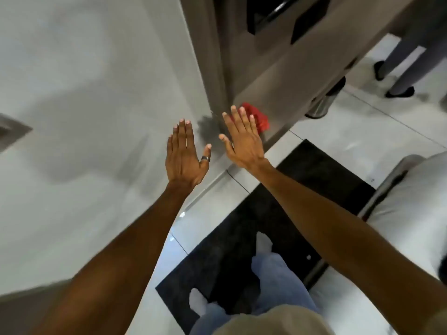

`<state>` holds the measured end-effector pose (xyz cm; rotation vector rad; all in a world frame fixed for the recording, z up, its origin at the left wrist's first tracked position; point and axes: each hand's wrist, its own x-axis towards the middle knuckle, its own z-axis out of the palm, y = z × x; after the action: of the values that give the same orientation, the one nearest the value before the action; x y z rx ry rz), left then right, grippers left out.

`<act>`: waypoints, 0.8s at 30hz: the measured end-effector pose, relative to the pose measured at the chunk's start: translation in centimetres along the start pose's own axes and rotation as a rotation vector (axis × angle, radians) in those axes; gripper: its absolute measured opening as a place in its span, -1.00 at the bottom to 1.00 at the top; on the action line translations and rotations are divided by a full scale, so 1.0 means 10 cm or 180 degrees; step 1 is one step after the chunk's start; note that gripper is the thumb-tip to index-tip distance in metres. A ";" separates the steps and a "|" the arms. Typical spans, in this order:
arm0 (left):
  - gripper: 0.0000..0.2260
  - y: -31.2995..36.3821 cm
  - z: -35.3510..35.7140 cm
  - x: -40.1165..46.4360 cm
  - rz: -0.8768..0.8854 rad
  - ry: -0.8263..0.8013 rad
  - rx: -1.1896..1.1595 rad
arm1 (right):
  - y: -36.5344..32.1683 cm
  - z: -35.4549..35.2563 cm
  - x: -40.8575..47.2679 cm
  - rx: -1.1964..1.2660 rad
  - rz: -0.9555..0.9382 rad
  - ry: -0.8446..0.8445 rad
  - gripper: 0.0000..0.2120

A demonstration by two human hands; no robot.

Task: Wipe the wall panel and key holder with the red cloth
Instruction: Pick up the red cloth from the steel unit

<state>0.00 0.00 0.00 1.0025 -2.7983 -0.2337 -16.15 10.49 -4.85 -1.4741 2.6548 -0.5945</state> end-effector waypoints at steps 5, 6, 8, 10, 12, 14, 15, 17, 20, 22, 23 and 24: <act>-0.21 0.54 0.74 0.54 -0.0008 -0.0418 0.0224 | 0.84 0.25 0.37 -0.0117 0.0146 -0.0204 -0.32; -0.22 0.58 0.88 0.62 -0.0014 -0.0484 0.0273 | 0.95 0.33 0.49 -0.0118 0.0091 -0.0295 -0.33; -0.22 0.57 1.10 0.73 0.0000 -0.0539 0.0383 | 1.10 0.49 0.70 -0.0148 -0.0009 -0.0429 -0.34; -0.24 0.50 1.20 0.74 0.0004 -0.0618 0.0430 | 1.20 0.63 0.82 -0.0162 -0.0034 -0.0570 -0.33; -0.25 0.42 1.27 0.71 0.0026 -0.0678 0.0470 | 1.25 0.74 0.87 -0.0109 0.0010 -0.0649 -0.28; -0.28 0.31 1.25 0.65 0.0023 -0.0825 0.0524 | 1.25 0.76 0.85 -0.0076 0.0017 -0.0761 -0.15; -0.29 0.27 1.24 0.62 0.0005 -0.0877 0.0524 | 1.25 0.75 0.83 -0.0089 0.0017 -0.0861 -0.07; -0.30 0.21 1.15 0.55 0.0028 -0.0931 0.0580 | 1.17 0.68 0.79 -0.0093 0.0159 -0.0969 0.01; -0.30 0.12 0.96 0.45 0.0105 -0.0897 0.0550 | 0.97 0.64 0.65 0.0013 0.0535 -0.1028 0.00; -0.29 0.01 0.78 0.34 0.0164 -0.0752 0.0451 | 0.74 0.59 0.51 0.0280 0.0873 -0.0987 -0.12; -0.29 -0.07 0.66 0.27 0.0181 -0.0665 0.0413 | 0.60 0.54 0.45 0.0497 0.1043 -0.0906 -0.22; -0.29 -0.15 0.55 0.22 0.0190 -0.0584 0.0389 | 0.45 0.49 0.40 0.0758 0.1249 -0.0716 -0.33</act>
<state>-1.83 -2.07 -5.50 0.9664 -3.0363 -0.1562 -20.87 7.86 -10.39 -0.8692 2.4920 -0.6368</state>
